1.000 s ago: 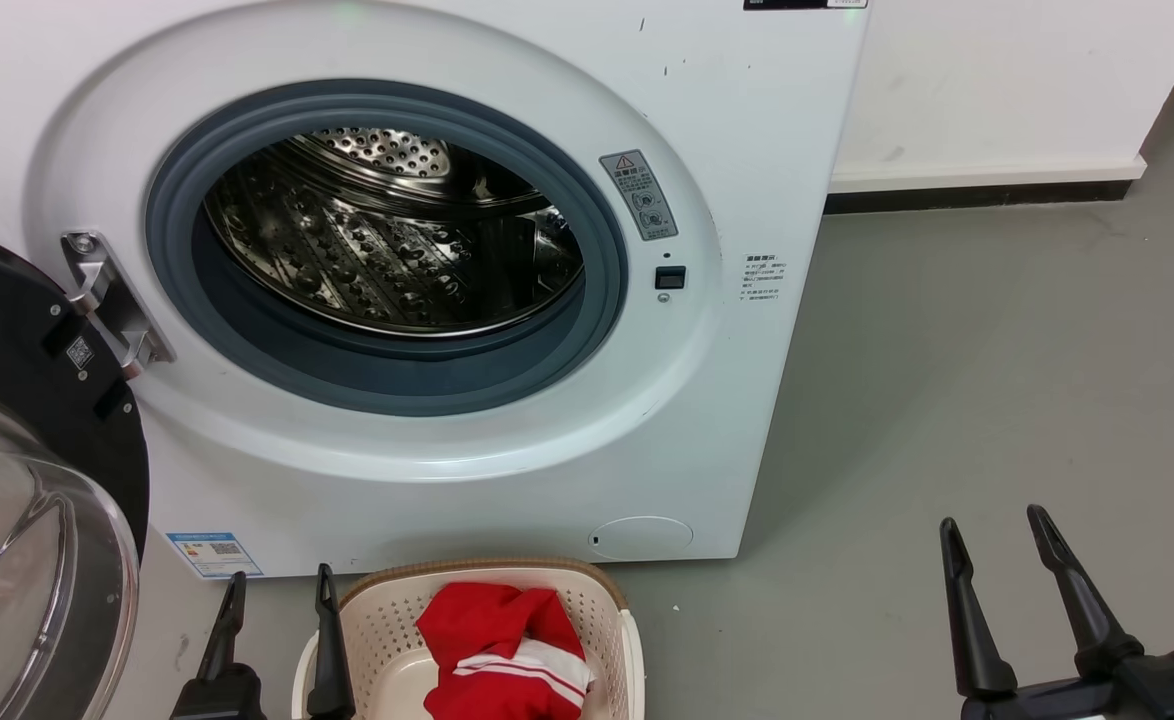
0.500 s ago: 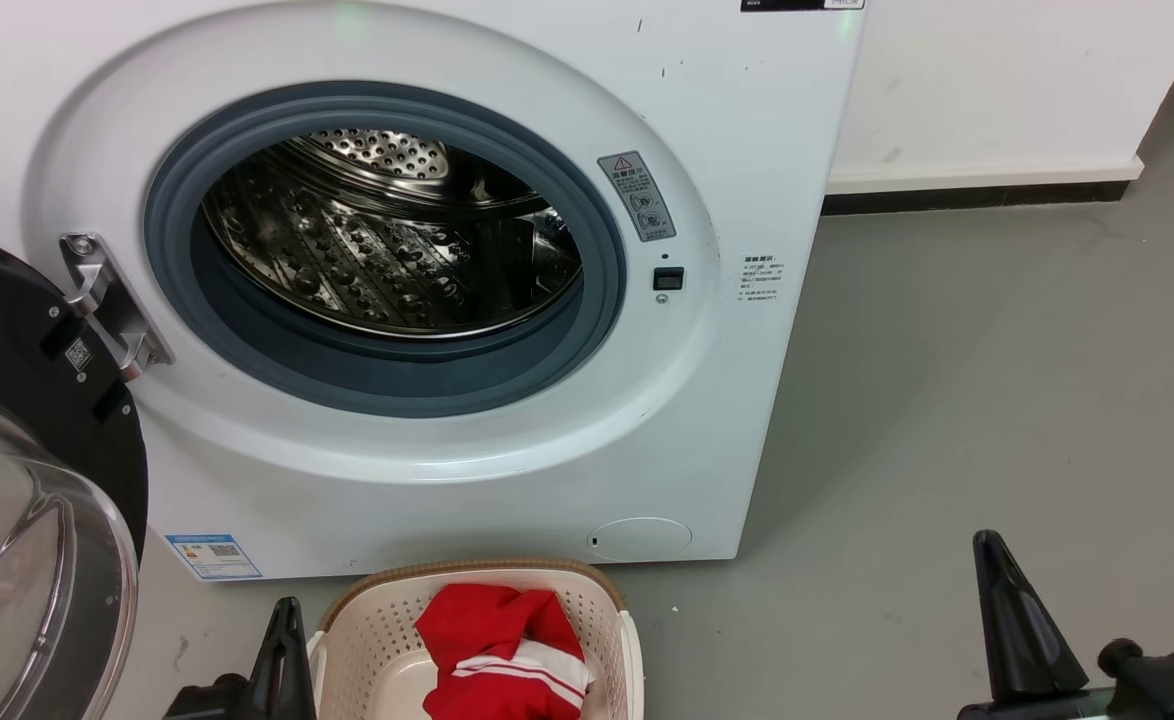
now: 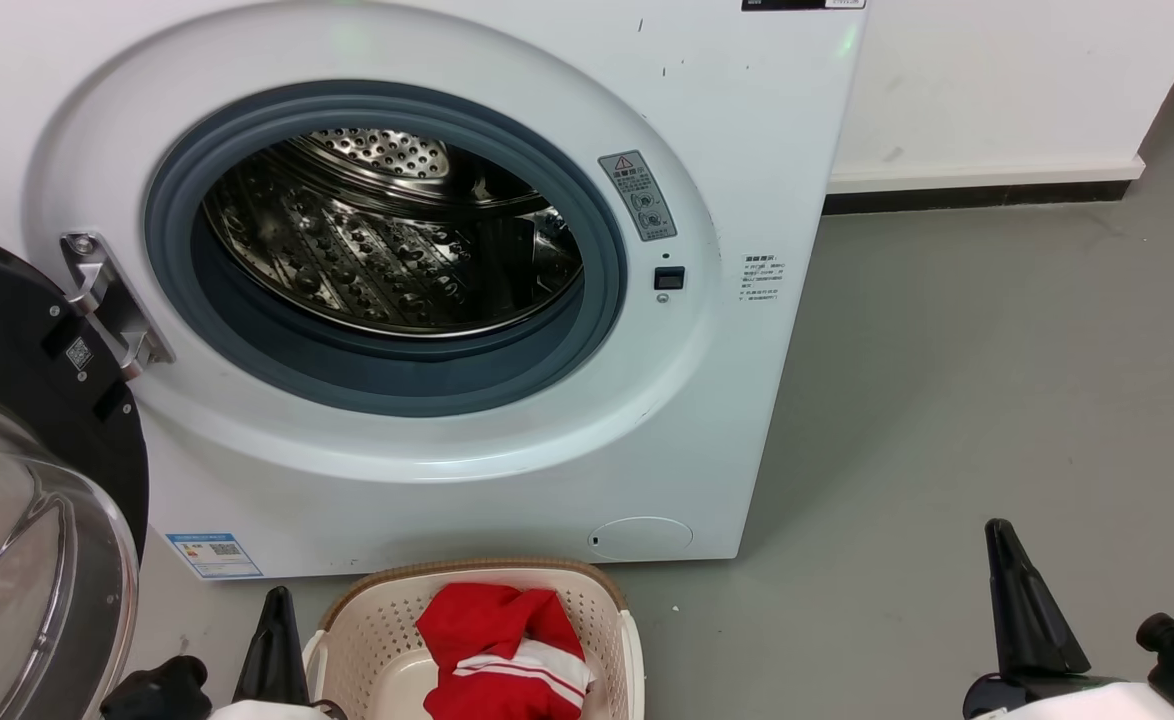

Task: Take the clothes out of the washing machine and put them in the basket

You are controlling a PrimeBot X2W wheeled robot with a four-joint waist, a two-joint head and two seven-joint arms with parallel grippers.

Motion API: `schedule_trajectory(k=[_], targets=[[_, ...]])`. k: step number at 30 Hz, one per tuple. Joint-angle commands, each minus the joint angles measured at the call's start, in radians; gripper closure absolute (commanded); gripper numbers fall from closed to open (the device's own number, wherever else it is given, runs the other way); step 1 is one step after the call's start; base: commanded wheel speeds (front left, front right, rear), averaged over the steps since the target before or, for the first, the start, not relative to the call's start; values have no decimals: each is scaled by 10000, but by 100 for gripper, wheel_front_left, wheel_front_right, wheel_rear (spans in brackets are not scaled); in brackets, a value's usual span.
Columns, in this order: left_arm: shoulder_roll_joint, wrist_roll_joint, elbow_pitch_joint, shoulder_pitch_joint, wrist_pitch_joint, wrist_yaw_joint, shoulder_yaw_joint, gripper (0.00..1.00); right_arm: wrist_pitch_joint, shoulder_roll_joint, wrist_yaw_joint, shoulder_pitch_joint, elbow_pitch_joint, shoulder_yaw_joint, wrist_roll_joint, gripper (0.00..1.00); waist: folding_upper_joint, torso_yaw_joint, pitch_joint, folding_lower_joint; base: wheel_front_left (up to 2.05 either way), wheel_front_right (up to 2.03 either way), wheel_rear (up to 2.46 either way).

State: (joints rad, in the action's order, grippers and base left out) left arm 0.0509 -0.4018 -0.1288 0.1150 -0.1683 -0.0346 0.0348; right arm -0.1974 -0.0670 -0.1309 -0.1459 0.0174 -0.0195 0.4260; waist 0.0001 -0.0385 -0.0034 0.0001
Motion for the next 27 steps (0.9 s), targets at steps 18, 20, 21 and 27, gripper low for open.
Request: schedule_trajectory(k=[18, 20, 21, 27], targets=[[2, -3210, -198, -775, 737, 461, 231, 100, 597, -203, 1, 851, -587, 103, 3390, 100, -1, 67, 12, 0, 0, 0, 0], [2, -3506, -232, -818, 807, 504, 250, 100, 662, -210, 1, 903, -655, 119, 3688, 100, -1, 75, 13, 0, 0, 0, 0], [1, -3651, -248, -841, 844, 527, 259, 100, 691, -214, 1, 939, -685, 126, 3838, 100, -1, 78, 13, 0, 0, 0, 0], [1, -4489, -336, -994, 1041, 637, 309, 100, 875, -230, 1, 1096, -872, 175, 4697, 100, -1, 100, 17, 0, 0, 0, 0]])
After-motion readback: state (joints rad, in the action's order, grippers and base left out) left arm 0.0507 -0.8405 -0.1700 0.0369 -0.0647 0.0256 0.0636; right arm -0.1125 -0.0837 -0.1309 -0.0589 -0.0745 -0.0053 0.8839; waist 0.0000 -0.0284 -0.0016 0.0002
